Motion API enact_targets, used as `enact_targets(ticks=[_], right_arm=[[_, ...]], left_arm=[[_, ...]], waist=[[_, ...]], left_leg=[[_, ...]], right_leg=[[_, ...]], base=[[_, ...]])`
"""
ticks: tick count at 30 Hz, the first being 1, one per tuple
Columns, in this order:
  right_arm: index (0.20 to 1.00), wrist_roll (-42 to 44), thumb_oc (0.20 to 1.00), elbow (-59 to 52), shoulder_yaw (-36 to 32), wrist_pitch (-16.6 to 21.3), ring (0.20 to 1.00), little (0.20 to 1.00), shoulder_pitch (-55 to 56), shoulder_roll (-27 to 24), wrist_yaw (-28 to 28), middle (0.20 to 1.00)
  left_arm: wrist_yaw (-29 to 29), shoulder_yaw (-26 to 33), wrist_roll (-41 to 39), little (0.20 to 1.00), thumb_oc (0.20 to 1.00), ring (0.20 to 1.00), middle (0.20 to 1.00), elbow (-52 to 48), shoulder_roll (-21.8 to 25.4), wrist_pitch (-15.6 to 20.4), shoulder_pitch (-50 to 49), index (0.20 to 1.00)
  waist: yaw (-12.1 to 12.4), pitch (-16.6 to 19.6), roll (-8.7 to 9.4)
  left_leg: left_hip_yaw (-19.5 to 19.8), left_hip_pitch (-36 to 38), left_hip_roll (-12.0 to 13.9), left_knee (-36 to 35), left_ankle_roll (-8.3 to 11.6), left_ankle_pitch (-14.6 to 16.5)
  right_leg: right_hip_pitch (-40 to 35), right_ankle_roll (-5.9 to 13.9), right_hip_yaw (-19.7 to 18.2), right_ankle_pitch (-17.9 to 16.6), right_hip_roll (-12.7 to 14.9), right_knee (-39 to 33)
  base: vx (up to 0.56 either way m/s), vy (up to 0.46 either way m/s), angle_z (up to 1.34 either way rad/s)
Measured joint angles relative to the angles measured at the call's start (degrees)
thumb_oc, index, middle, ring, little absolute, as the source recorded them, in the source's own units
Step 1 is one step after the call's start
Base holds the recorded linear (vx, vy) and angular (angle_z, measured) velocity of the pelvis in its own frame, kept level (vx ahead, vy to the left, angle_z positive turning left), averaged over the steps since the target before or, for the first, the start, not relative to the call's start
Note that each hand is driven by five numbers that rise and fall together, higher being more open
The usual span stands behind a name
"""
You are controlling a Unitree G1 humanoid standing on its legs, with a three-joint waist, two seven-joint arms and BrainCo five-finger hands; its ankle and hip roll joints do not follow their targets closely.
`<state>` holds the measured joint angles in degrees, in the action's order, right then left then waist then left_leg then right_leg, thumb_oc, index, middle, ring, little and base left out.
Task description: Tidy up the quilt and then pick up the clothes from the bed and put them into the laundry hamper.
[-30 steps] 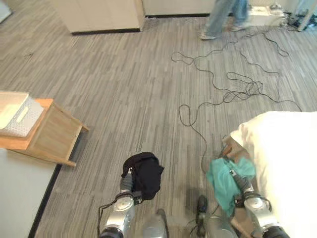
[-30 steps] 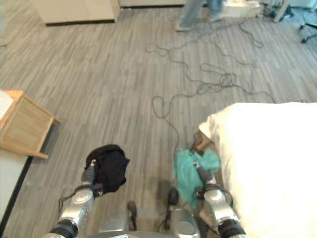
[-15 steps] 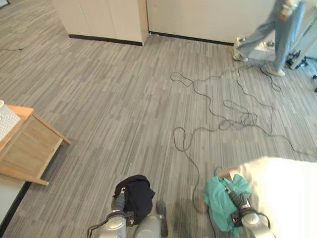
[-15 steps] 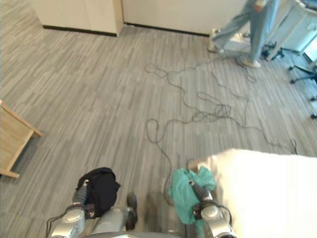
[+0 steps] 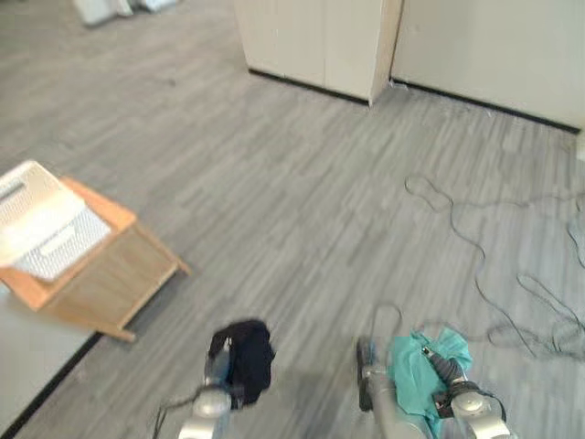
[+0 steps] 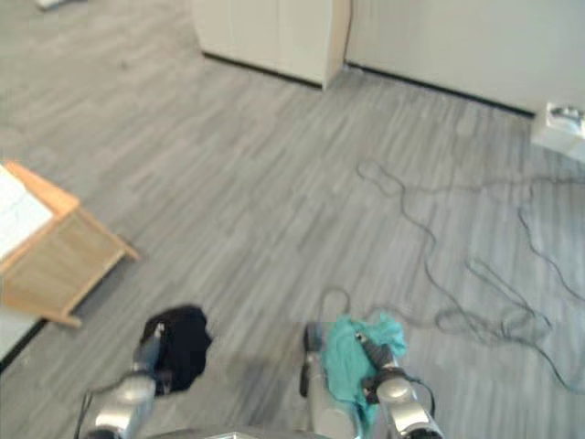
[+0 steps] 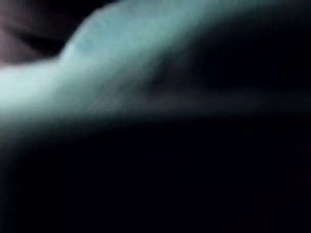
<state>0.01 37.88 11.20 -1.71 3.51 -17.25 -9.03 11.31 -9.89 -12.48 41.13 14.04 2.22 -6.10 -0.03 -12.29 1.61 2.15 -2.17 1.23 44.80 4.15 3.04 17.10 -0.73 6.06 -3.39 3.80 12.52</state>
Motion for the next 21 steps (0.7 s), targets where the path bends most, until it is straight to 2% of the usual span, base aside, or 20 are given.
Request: enact_targets(ticks=[1, 2, 4, 5, 6, 7, 8, 9, 10, 11, 12, 13, 14, 15, 16, 17, 18, 19, 20, 21], right_arm=[[0.200, 0.1, 0.200, -0.3, -1.0, -0.1, 0.200, 0.200, -1.2, -2.1, 0.1, 0.200], [0.200, 0.1, 0.200, -0.3, -2.1, -0.2, 0.200, 0.200, -2.8, -2.3, 0.0, 0.200], [0.200, 0.1, 0.200, -0.5, -1.8, -0.4, 0.200, 0.200, -6.0, -1.9, -0.1, 0.200], [0.200, 0.1, 0.200, -0.5, -2.0, -0.4, 0.200, 0.200, -6.9, -1.4, -0.2, 0.200], [0.200, 0.1, 0.200, -0.5, -2.0, -0.1, 0.200, 0.200, -7.7, -2.0, -0.4, 0.200], [0.200, 0.1, 0.200, -1.0, -1.5, 0.1, 0.200, 0.200, -8.2, -3.1, -0.3, 0.200], [0.200, 0.0, 0.200, -1.1, -1.1, 0.3, 0.200, 0.200, -8.2, -3.5, -0.2, 0.200], [0.200, 0.0, 0.200, -0.9, -1.1, 0.1, 0.200, 0.200, -7.9, -3.4, -0.2, 0.200], [0.200, 0.0, 0.200, -0.8, -0.4, 0.1, 0.200, 0.200, -6.7, -2.9, 0.0, 0.200], [0.200, 0.0, 0.200, -0.8, 0.4, 0.0, 0.200, 0.200, -5.9, -2.2, 0.0, 0.200], [0.200, 0.0, 0.200, -0.5, 0.8, -0.2, 0.200, 0.200, -5.0, -1.2, 0.3, 0.200], [0.200, 0.0, 0.200, -0.5, 1.1, -0.4, 0.200, 0.200, -3.7, -1.0, 0.1, 0.200], [0.200, -0.1, 0.200, 0.8, 1.4, -0.7, 0.200, 0.200, -0.1, -2.7, -0.3, 0.200], [0.200, -0.2, 0.200, 2.5, 2.0, -0.9, 0.200, 0.200, -0.2, -1.3, -0.3, 0.200], [0.200, -0.5, 0.200, 2.1, 2.7, -1.0, 0.200, 0.200, 0.1, -0.2, -0.3, 0.200], [0.200, -2.2, 0.200, 1.7, 3.2, -1.0, 0.200, 0.200, 0.3, 0.3, 0.0, 0.200], [0.200, -2.3, 0.200, 1.7, 3.0, -0.9, 0.200, 0.200, 0.0, 0.5, 0.1, 0.200], [0.200, -2.3, 0.200, 0.9, 2.9, -0.9, 0.200, 0.200, -0.4, 0.4, 0.2, 0.200], [0.200, -2.3, 0.200, 0.2, 2.8, -0.8, 0.200, 0.200, -0.6, 0.1, 0.3, 0.200], [0.200, -2.3, 0.200, 0.2, 2.7, -0.7, 0.200, 0.200, -1.6, 0.1, 0.3, 0.200]], left_arm=[[-0.5, 0.0, -0.4, 0.200, 0.200, 0.200, 0.200, -3.8, -0.8, 0.3, 0.2, 0.200], [-0.6, 0.0, -0.6, 0.200, 0.200, 0.200, 0.200, -5.1, -0.5, 0.3, 0.2, 0.200], [-0.6, 0.8, -0.9, 0.200, 0.200, 0.200, 0.200, -5.2, 0.7, 0.0, -0.9, 0.200], [-0.7, 1.2, -0.9, 0.200, 0.200, 0.200, 0.200, -5.0, 0.7, -0.2, -1.0, 0.200], [-0.6, 1.6, -0.9, 0.200, 0.200, 0.200, 0.200, -5.3, -0.8, -0.1, -0.9, 0.200], [-0.6, 2.5, -0.9, 0.200, 0.200, 0.200, 0.200, -5.6, -1.1, 0.4, -1.2, 0.200], [-0.9, 3.3, -0.8, 0.200, 0.200, 0.200, 0.200, -5.3, -1.6, 0.2, -1.1, 0.200], [-1.3, 3.5, -0.8, 0.200, 0.200, 0.200, 0.200, -5.1, -1.3, -0.1, -0.9, 0.200], [-1.5, 3.6, -0.7, 0.200, 0.200, 0.200, 0.200, -5.2, -0.4, 0.0, -0.9, 0.200], [-1.6, 4.2, -0.6, 0.200, 0.200, 0.200, 0.200, -5.2, 0.1, -0.2, -1.5, 0.200], [-1.8, 5.3, -0.3, 0.200, 0.200, 0.200, 0.200, -4.7, 0.3, -0.6, -2.6, 0.200], [-2.1, 4.9, -0.2, 0.200, 0.200, 0.200, 0.200, -4.3, -0.1, -1.3, -3.7, 0.200], [-2.5, 2.1, 0.3, 0.200, 0.200, 0.200, 0.200, -4.1, -1.0, -1.6, -4.2, 0.200], [-2.8, 1.1, 0.3, 0.200, 0.200, 0.200, 0.200, -4.1, 0.3, -1.8, -4.1, 0.200], [-2.7, 1.2, 0.7, 0.200, 0.200, 0.200, 0.200, -3.9, 0.9, -2.2, -3.4, 0.200], [-2.9, 0.5, 1.9, 0.200, 0.200, 0.200, 0.200, -2.8, 0.5, -2.7, -1.2, 0.200], [-2.7, 0.0, 2.5, 0.200, 0.200, 0.200, 0.200, -2.1, 0.3, -2.9, 0.8, 0.200], [-2.7, -0.1, 2.7, 0.200, 0.200, 0.200, 0.200, -2.2, 0.2, -2.8, 2.3, 0.200], [-2.5, 0.3, 2.7, 0.200, 0.200, 0.200, 0.200, -2.9, 0.2, -2.6, 2.9, 0.200], [-2.2, 0.6, 2.8, 0.200, 0.200, 0.200, 0.200, -3.5, 0.9, -2.4, 2.6, 0.200]], waist=[[3.6, -1.6, -1.03], [5.5, -3.4, 0.09], [6.8, -5.1, 2.67], [8.0, -5.5, 2.40], [8.7, -5.5, 0.61], [9.3, -5.3, 0.04], [9.4, -5.1, -0.82], [9.0, -4.2, -2.35], [8.8, -3.7, -0.66], [9.8, -2.4, 1.66], [9.0, -1.4, 4.25], [7.2, -0.8, 3.66], [6.8, 1.9, 0.17], [7.1, 2.7, 1.85], [7.2, 2.8, 3.61], [6.2, 2.5, 3.52], [4.5, 1.8, 2.33], [3.0, 0.8, 0.61], [3.6, 0.4, -0.11], [3.5, 0.1, -0.87]], left_leg=[[-1.5, -14.4, 2.2, 17.1, -1.76, -3.0], [-4.4, -19.5, 2.1, 17.9, -2.54, -1.6], [-10.7, -22.3, 0.1, 5.7, -2.48, -0.8], [-14.3, -22.3, -0.1, -1.7, -2.93, -0.5], [-17.2, -21.6, 1.4, -10.6, -2.95, -0.5], [-19.2, -20.8, 2.0, -18.1, -3.50, -1.3], [-25.0, -18.8, 3.1, -31.3, -3.08, -1.9], [-29.6, -18.4, 3.0, -38.3, -2.86, -1.8], [-31.3, -19.3, 2.1, -40.2, -4.63, -2.8], [-36.1, -18.4, 1.5, -39.2, -4.08, -1.5], [-42.1, -16.5, 0.5, -37.0, -7.47, -0.4], [-42.8, -13.4, -1.5, -35.8, -14.29, 0.0], [-38.9, -5.9, -4.2, -41.1, -20.40, 2.8], [-35.3, -3.8, -5.3, -44.4, -20.63, -3.4], [-32.3, -2.6, -6.5, -44.2, -20.45, -2.6], [-26.8, -1.0, -6.5, -43.1, -17.95, -0.9], [-22.9, 0.3, -5.5, -42.8, -16.10, -1.5], [-18.0, 2.4, -4.2, -43.7, -15.95, -1.5], [-17.3, 4.6, -3.2, -45.3, -15.67, -1.5], [-16.3, 7.1, -1.8, -46.3, -14.39, -1.2]], right_leg=[[-1.3, -5.83, 2.1, 2.0, -1.4, 0.2], [-3.1, -5.07, 2.6, 2.8, -2.0, -1.2], [-10.7, -3.12, 2.6, 3.2, -2.6, -8.1], [-14.7, 1.41, 3.9, 5.5, -3.2, -11.2], [-16.0, 2.45, 7.2, 8.8, -3.8, -9.7], [-16.9, 1.96, 7.7, 9.3, -3.3, -7.5], [-20.7, -0.92, 12.0, 10.7, -4.9, -9.8], [-23.9, -0.87, 14.4, 11.7, -6.6, -11.6], [-28.0, 1.14, 17.9, 13.4, -7.2, -12.3], [-28.8, 5.89, 20.9, 16.5, -6.1, -12.8], [-31.5, 8.34, 21.1, 17.9, -5.5, -12.6], [-32.5, 7.28, 20.8, 17.3, -6.1, -8.0], [-29.9, 10.60, 21.7, 18.4, -6.5, 10.1], [-26.0, 10.50, 21.9, 20.6, -2.9, 21.3], [-22.5, 10.75, 21.2, 20.3, 0.5, 29.8], [-16.3, 12.86, 19.2, 18.8, 4.5, 41.7], [-12.7, 12.12, 15.5, 19.1, 4.1, 44.3], [-8.9, 11.82, 11.8, 19.3, 3.5, 42.9], [-4.6, 12.42, 8.6, 19.0, 4.5, 42.3], [-1.4, 12.28, 6.0, 18.8, 5.3, 38.7]], base=[[0.36, -0.188, 0.76], [0.51, -0.095, 0.40], [0.59, 0.026, 0.16], [0.65, 0.092, -0.07], [0.67, 0.104, -0.26], [0.42, 0.061, -0.14], [0.44, 0.062, 0.31], [0.58, 0.116, 0.75], [0.82, 0.179, 0.51], [0.74, 0.207, 0.21], [0.52, 0.204, 0.45], [0.49, 0.223, 1.26], [0.45, 0.196, 1.45], [0.49, 0.156, 1.23], [0.52, 0.106, 1.36], [0.53, 0.073, 1.89], [0.34, 0.028, 2.49], [0.48, -0.122, 2.00], [0.51, -0.196, 1.52], [0.70, -0.286, 0.94]])
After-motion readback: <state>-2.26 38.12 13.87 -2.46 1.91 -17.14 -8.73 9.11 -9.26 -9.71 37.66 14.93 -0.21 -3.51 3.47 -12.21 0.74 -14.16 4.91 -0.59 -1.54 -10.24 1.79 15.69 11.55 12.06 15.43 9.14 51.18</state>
